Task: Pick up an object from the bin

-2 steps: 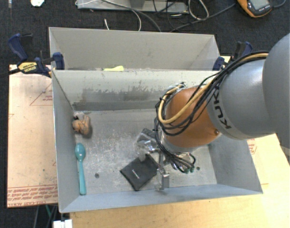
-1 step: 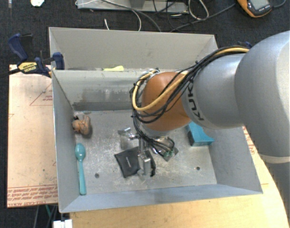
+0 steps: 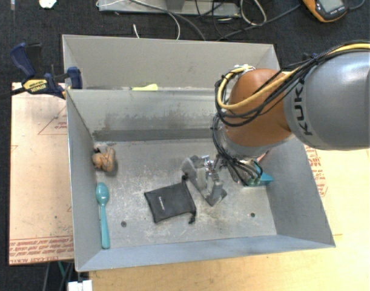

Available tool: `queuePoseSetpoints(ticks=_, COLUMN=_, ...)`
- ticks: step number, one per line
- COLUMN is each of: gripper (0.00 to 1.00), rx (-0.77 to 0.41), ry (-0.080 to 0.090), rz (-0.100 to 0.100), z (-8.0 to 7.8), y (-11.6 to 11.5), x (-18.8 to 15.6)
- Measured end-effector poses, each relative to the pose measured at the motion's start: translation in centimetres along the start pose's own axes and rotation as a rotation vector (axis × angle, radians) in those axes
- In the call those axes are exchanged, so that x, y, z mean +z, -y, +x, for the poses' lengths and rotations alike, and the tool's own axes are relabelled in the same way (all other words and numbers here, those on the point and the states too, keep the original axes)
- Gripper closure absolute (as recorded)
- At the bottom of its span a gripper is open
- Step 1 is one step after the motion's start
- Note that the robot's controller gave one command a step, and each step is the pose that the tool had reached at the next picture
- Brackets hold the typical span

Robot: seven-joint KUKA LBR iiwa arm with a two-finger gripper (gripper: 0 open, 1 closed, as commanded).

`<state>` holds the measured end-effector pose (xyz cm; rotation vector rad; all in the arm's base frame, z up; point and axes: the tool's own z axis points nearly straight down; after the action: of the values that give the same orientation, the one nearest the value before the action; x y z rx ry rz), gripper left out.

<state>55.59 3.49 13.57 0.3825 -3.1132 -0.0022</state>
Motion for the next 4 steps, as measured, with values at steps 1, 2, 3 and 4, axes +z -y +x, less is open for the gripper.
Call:
queuePoseSetpoints(ticks=1, gripper=0.0, rx=0.0, ry=0.0, rz=0.0, z=0.0, y=0.0, x=0.0)
queuePoseSetpoints(ticks=2, gripper=0.0, rx=0.0, ry=0.0, rz=0.0, z=0.0, y=0.0, x=0.0)
queuePoseSetpoints(ticks=3, gripper=0.0, rx=-0.114, ry=0.002, rz=0.002, z=-2.5, y=-2.9, x=1.3)
queuePoseSetpoints(ticks=4, gripper=0.0, rx=-0.139, ry=0.005, rz=-0.004, z=-7.1, y=-2.2, x=2.6)
